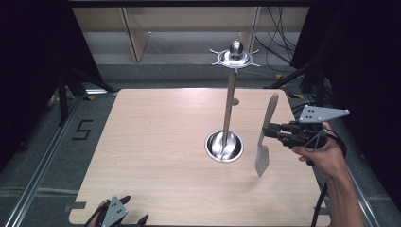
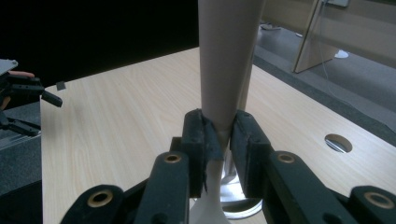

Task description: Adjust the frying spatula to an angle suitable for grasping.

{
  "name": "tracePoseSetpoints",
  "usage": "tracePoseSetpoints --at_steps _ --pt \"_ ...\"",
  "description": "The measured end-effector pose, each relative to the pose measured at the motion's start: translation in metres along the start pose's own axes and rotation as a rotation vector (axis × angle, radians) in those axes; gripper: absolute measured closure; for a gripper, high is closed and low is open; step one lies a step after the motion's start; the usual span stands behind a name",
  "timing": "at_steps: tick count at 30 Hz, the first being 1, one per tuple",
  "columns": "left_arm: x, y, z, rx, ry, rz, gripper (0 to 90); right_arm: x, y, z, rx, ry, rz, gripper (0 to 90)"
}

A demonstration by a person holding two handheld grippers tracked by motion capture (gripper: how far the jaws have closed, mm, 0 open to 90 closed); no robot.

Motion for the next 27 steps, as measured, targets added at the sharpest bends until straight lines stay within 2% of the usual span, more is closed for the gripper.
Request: tracePoseSetpoints --at_steps 2,3,5,6,7,9,10,13,15,16,17,18,19,21,22,23,24,25,26,27 --pt "0.0 0.0 -0.001 -0.003 0.006 0.0 15.3 -0.001 -0.002 0.0 0.019 -0.002 0.015 76.6" --pt "0.0 0.0 -0.001 -0.003 0.006 0.0 15.3 0.0 -0.004 -0.004 -0.011 0.003 0.008 76.6" --pt "0.0 0.0 -0.001 0.005 0.004 0.002 15.3 0.0 -0.006 -0.003 0.01 0.0 0.01 76.6" --pt "0.001 0.0 -0.001 0.004 0.005 0.002 15.3 0.001 -0.008 -0.005 0.004 0.002 0.012 76.6" --pt "0.001 0.0 -0.003 -0.016 0.001 -0.006 15.3 0.001 -0.009 -0.005 0.012 0.006 0.013 76.6" --pt "0.001 0.0 -0.003 -0.014 0.003 -0.008 15.3 0.003 -0.01 -0.006 0.006 0.009 0.006 76.6" --pt "0.0 0.0 -0.001 0.004 0.004 0.0 15.3 0.003 -0.013 -0.008 0.007 0.009 0.02 76.6" --pt "0.0 0.0 0.0 0.011 0.008 0.003 15.3 0.005 -0.018 -0.009 0.006 0.006 0.012 76.6" --pt "0.002 0.0 -0.002 -0.013 0.001 -0.016 15.3 0.006 -0.023 -0.012 -0.011 0.014 0.008 76.6" --pt "0.002 0.0 -0.001 0.003 0.003 -0.007 15.3 0.007 -0.025 -0.013 -0.003 0.031 0.007 76.6" --pt "0.001 0.0 -0.003 -0.015 0.004 -0.007 15.3 0.007 -0.027 -0.015 -0.027 0.029 0.009 76.6" --pt "0.001 0.0 -0.002 -0.004 0.01 0.0 15.3 0.008 -0.029 -0.014 -0.018 0.021 0.02 76.6" --pt "0.001 0.001 -0.003 -0.013 0.009 0.003 15.3 0.01 -0.032 -0.014 -0.009 0.026 0.012 76.6" --pt "0.001 0.0 -0.002 -0.011 0.002 -0.003 15.3 0.011 -0.035 -0.016 -0.017 0.024 0.008 76.6" --pt "0.0 0.0 0.001 0.029 0.011 0.004 15.3 0.013 -0.037 -0.016 -0.006 0.023 0.023 76.6" --pt "0.0 0.0 0.0 0.013 0.005 0.004 15.3 0.014 -0.039 -0.018 -0.018 0.024 0.019 76.6" --pt "0.0 0.0 0.0 0.023 0.007 0.004 15.3 0.015 -0.041 -0.018 -0.016 0.03 0.018 76.6" --pt "0.0 0.001 -0.003 -0.026 0.006 0.004 15.3 0.016 -0.043 -0.019 -0.023 0.037 0.014 76.6" --pt "0.0 0.001 -0.003 -0.027 0.006 0.003 15.3 0.015 -0.043 -0.019 -0.016 0.023 0.031 76.6" --pt "0.0 0.0 -0.002 -0.004 0.005 -0.004 15.3 0.017 -0.045 -0.02 -0.014 0.036 0.014 76.6"
Point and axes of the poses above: each handheld gripper's, and its own axes: x roughly forward along the jaws, y roughly out of its underside, z roughly to its left, the point moved 9 cm from there along x, roughly forward along the jaws, and after that the axes turned 9 degrees about -z, right-handed, at the moved point
